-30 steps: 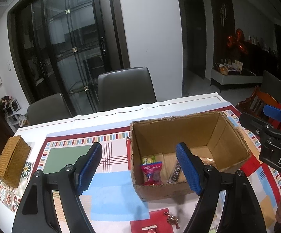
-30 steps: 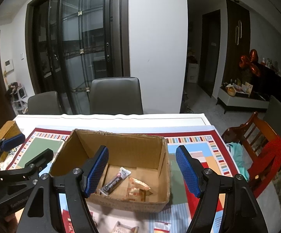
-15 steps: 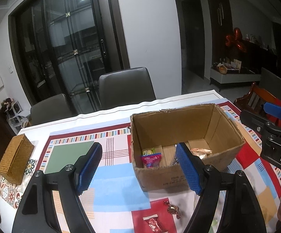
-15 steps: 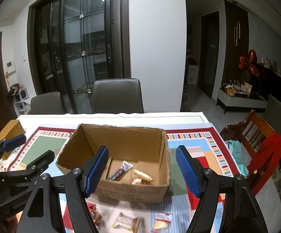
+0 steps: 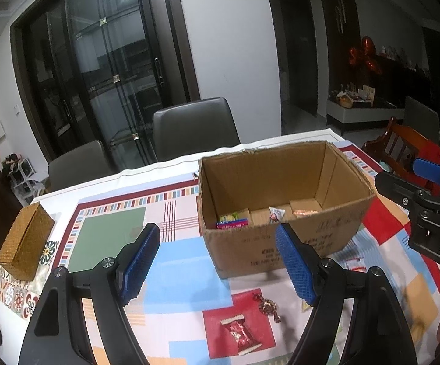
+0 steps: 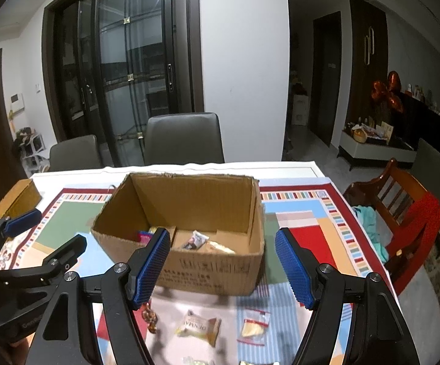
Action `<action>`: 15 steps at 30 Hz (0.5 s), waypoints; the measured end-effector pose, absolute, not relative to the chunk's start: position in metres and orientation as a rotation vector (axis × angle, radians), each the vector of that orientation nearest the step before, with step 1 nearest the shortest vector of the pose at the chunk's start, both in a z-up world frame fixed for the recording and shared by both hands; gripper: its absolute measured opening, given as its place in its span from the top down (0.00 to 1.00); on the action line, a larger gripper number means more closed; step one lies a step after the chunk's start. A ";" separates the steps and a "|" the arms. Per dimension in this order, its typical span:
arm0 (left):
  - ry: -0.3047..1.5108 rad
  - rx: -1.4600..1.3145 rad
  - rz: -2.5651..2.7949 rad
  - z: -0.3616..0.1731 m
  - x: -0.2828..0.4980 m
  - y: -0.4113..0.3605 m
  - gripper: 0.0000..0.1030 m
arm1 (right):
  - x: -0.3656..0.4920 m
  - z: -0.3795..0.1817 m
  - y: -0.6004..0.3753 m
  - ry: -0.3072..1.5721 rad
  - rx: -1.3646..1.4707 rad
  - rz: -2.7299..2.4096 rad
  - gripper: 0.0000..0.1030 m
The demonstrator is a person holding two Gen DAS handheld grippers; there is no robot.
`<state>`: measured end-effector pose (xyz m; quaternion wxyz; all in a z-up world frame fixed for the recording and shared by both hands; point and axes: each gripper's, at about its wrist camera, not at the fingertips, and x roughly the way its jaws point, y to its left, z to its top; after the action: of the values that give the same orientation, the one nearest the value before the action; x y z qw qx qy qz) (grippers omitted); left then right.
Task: Organize snacks
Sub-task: 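Withdraw both open tools from the box back toward the remaining snacks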
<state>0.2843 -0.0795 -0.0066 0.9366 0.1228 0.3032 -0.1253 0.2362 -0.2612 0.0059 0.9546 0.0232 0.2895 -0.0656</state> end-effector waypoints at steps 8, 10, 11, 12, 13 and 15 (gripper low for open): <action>0.642 0.260 -0.255 -0.018 0.271 -0.078 0.24 | 0.226 -0.004 -0.257 0.615 0.048 -0.134 0.30; 0.647 0.259 -0.255 -0.021 0.268 -0.077 0.24 | 0.225 -0.007 -0.256 0.621 0.049 -0.133 0.30; 0.651 0.257 -0.255 -0.023 0.266 -0.076 0.24 | 0.223 -0.009 -0.256 0.624 0.050 -0.133 0.30; 0.654 0.257 -0.254 -0.025 0.265 -0.075 0.24 | 0.222 -0.010 -0.255 0.627 0.050 -0.132 0.30; 0.656 0.257 -0.253 -0.026 0.264 -0.074 0.24 | 0.221 -0.011 -0.255 0.628 0.049 -0.132 0.30; 0.660 0.259 -0.250 -0.028 0.260 -0.073 0.24 | 0.219 -0.015 -0.253 0.633 0.047 -0.132 0.30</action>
<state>0.2603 -0.0734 -0.0284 0.9302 0.1262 0.3224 -0.1219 0.2185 -0.2533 -0.0149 0.9479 0.0232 0.3110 -0.0651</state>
